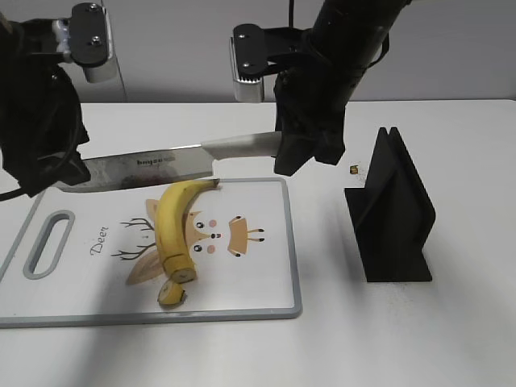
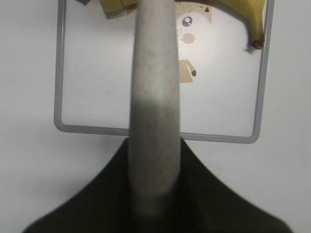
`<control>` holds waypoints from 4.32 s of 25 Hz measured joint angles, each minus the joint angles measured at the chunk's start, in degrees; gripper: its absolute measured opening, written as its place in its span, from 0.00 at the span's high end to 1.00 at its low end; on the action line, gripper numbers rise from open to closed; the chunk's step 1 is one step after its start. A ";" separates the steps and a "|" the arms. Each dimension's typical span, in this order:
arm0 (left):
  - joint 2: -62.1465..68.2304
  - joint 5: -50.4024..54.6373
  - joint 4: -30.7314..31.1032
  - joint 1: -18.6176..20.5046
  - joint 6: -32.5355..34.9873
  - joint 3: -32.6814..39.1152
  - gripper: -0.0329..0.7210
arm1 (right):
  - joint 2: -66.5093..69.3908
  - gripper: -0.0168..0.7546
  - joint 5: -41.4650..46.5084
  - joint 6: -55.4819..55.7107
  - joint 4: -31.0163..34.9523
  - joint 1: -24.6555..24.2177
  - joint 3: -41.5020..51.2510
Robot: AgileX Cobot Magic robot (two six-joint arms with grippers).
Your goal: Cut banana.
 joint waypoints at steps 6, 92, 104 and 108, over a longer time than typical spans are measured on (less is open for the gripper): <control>0.31 -0.26 0.00 0.00 0.00 0.00 0.29 | 0.06 0.77 0.00 0.00 0.37 0.00 0.00; 18.22 -22.82 -1.33 -4.43 -7.29 15.53 0.97 | 10.56 0.75 -18.33 -0.63 -3.82 0.30 12.91; 17.15 -23.30 -1.01 -4.43 -7.29 15.72 0.97 | 10.29 0.75 -18.39 -0.63 -3.82 0.30 12.91; 16.15 -23.17 -0.34 -4.43 -7.33 16.21 0.97 | 9.86 0.75 -18.44 -0.63 -3.44 0.30 12.91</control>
